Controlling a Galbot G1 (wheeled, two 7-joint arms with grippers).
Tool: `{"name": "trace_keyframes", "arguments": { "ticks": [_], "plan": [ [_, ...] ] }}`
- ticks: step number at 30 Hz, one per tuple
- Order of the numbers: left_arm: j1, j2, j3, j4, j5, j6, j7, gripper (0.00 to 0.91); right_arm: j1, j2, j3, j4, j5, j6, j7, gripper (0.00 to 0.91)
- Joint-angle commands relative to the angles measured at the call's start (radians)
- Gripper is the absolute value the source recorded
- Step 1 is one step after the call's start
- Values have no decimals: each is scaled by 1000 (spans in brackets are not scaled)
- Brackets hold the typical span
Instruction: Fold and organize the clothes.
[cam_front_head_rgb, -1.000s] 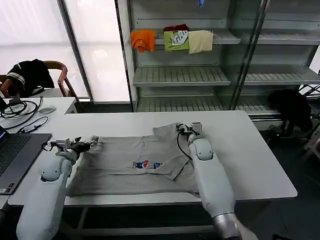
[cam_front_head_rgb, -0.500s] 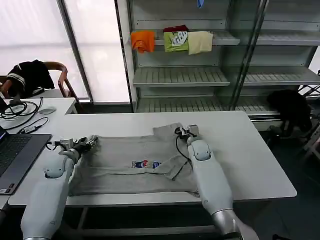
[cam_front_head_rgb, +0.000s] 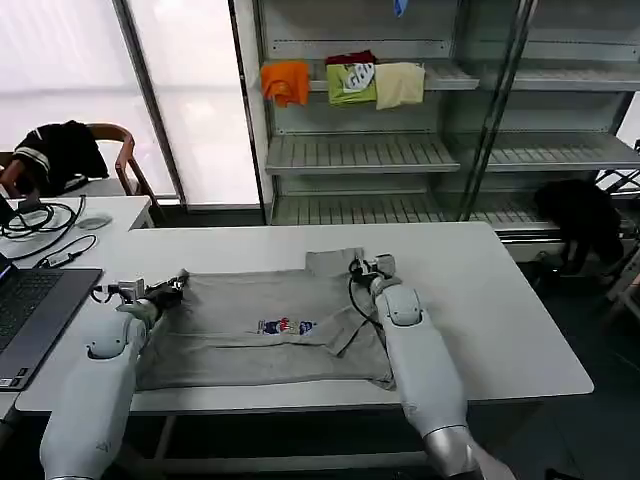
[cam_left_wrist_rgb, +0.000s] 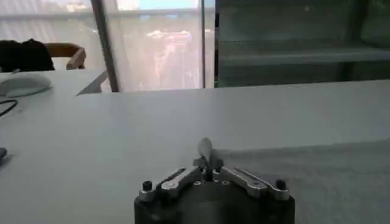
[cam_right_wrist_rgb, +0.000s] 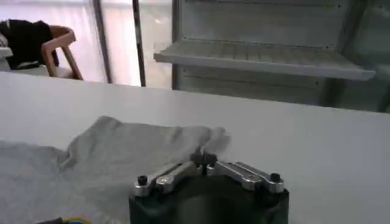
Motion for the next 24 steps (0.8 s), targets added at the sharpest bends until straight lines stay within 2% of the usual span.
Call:
{"name": "trace_keyframes", "arguments": {
  "ticks": [1, 4, 10, 18, 24],
  "plan": [
    [7, -2, -7, -21, -83, -108, -10, 0, -29, 49, -7, 58, 89, 204, 24, 0],
    [17, 1, -21, -59, -145, -148, -16, 0, -59, 49, -14, 120, 105, 203, 49, 0],
    [66, 15, -52, -146, -220, -176, -27, 0, -159, 30, -42, 285, 145, 169, 51, 0],
    [172, 60, -84, -267, -297, -163, -18, 0, -279, -18, -73, 511, 198, 73, 57, 0],
    [270, 84, -113, -343, -345, -141, 19, 0, -397, -61, -66, 655, 243, 29, 43, 0]
  ]
}}
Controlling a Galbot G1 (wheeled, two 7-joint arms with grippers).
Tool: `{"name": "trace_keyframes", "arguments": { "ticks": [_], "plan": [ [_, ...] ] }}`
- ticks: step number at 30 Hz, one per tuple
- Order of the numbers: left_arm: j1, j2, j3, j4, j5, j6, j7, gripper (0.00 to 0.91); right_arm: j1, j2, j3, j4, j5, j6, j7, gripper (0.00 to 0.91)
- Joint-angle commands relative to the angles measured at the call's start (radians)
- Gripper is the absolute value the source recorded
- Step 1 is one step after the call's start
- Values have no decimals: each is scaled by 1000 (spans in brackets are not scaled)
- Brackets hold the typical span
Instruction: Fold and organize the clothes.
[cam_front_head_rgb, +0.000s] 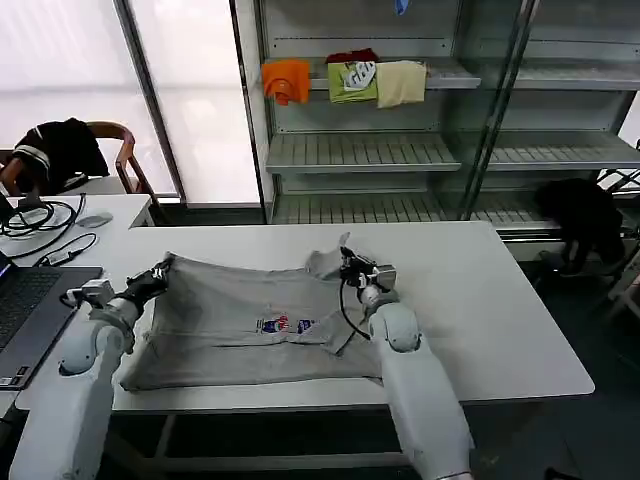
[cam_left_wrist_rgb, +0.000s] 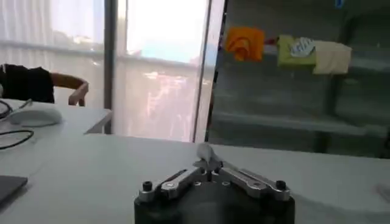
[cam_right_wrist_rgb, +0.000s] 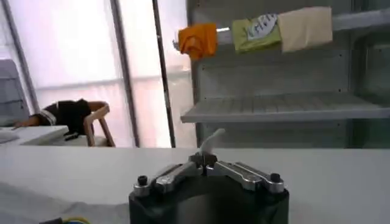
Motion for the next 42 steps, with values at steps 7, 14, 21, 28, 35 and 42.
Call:
{"name": "trace_keyframes", "arguments": {
  "ticks": [7, 14, 21, 28, 35, 42],
  "plan": [
    [208, 23, -64, -133, -100, -14, 83, 0, -296, -91, 12, 339, 60, -58, -11, 0],
    [255, 20, -94, -149, -105, -22, 102, 0, -356, -110, 34, 374, 72, -63, -10, 0],
    [288, 23, -120, -177, -115, -25, 112, 0, -399, -124, 39, 399, 65, -65, -16, 0],
    [308, 33, -153, -204, -139, -22, 136, 0, -425, -133, 51, 413, 66, -73, -15, 0],
    [338, 39, -173, -221, -123, -21, 165, 10, -450, -138, 49, 435, 67, -84, -20, 0],
    [363, 36, -174, -217, -80, -26, 191, 10, -470, -152, 58, 461, 69, -102, -15, 0]
  ]
}}
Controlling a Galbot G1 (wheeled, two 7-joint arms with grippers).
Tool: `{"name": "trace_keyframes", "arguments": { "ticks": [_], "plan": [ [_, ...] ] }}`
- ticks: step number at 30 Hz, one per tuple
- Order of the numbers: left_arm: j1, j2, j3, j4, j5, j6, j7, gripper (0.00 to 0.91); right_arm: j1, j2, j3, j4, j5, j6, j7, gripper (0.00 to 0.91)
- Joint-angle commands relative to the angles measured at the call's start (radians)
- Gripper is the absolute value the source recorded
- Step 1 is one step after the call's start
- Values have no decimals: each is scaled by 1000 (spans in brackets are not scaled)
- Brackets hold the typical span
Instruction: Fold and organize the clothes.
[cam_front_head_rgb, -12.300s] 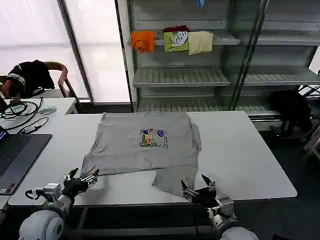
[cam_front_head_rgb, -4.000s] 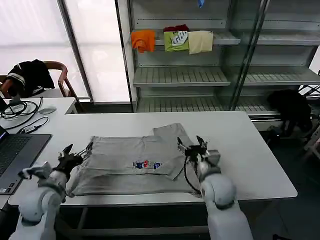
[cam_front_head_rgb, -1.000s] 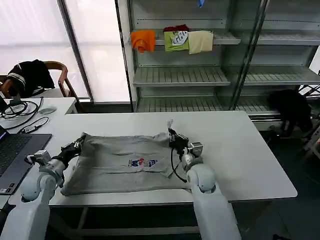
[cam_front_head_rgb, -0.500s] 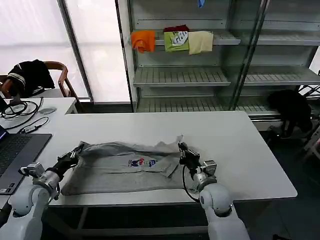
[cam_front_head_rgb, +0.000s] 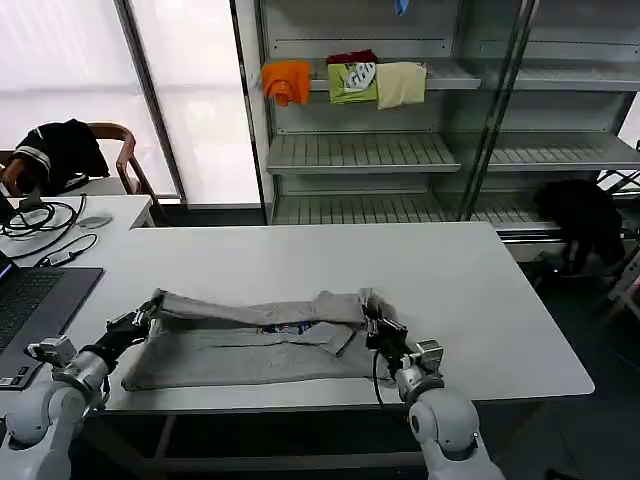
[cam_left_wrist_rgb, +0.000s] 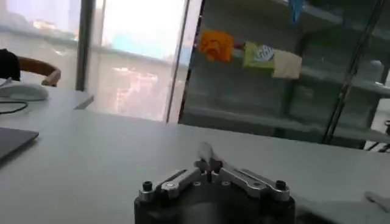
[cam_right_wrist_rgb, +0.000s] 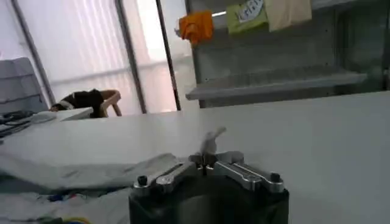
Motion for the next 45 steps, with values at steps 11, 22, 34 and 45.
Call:
{"name": "trace_keyframes", "arguments": {
  "ticks": [11, 22, 34, 45],
  "plan": [
    [67, -9, -24, -43, 94, 11, 29, 10, -63, -19, 12, 42, -48, -22, 17, 0],
    [131, -35, -37, -117, 236, 25, -20, 907, -83, -2, -2, 27, -219, -40, 124, 907],
    [219, -152, -52, -272, 344, 46, -216, 907, -51, 5, 51, 113, -38, 1, 235, 907],
    [181, -193, -29, -197, 339, 45, -283, 605, -27, -17, 96, 167, 14, -21, 218, 907]
  ]
}}
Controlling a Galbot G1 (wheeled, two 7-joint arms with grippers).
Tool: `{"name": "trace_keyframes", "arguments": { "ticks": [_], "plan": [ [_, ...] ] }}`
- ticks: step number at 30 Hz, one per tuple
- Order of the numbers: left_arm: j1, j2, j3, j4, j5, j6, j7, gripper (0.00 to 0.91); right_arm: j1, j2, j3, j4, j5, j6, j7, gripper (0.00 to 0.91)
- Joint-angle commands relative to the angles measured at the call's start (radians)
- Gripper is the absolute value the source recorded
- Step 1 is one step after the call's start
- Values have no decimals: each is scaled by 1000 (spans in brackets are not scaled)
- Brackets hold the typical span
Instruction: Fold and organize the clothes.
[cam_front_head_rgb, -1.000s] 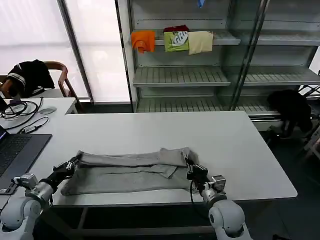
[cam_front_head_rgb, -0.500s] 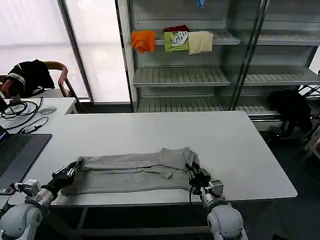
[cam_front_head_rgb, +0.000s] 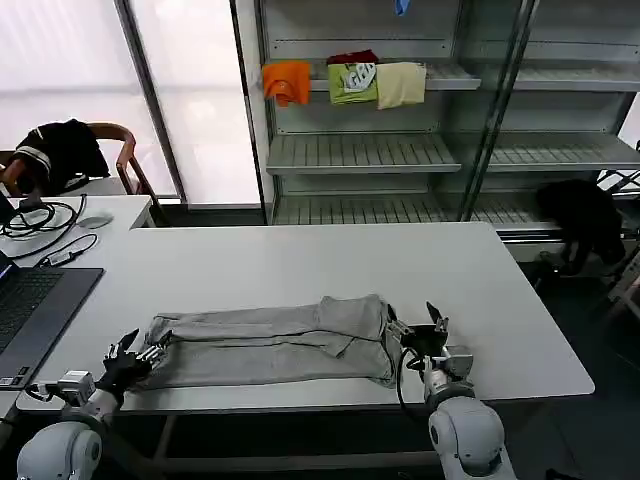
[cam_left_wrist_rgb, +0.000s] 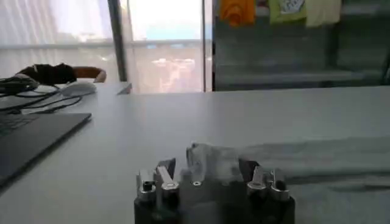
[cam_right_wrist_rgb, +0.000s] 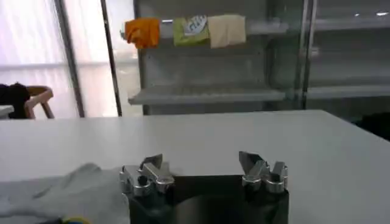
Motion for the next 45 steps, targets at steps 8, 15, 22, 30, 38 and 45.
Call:
{"name": "trace_keyframes", "arguments": {
  "ticks": [8, 15, 22, 30, 38, 45],
  "plan": [
    [14, -58, 19, -3, 16, 30, -80, 20, 10, -2, 38, 14, 62, 15, 8, 907],
    [18, -61, 21, -24, -48, 51, -81, 10, 10, 1, 32, -2, 64, 19, 8, 907],
    [14, -68, 21, -19, -38, 49, -74, 10, 8, 7, 26, -13, 67, 18, 11, 907],
    [15, -77, -1, -20, 41, -14, -70, 0, 4, -3, 28, 3, 84, 5, 25, 907],
    [-52, 135, -229, 11, 380, -98, 55, 0, 3, -11, 31, -35, 87, 12, 28, 907],
    [-130, 331, -326, 91, 398, -118, 116, 0, 4, -9, 17, -55, 85, 12, 23, 907]
  ]
}}
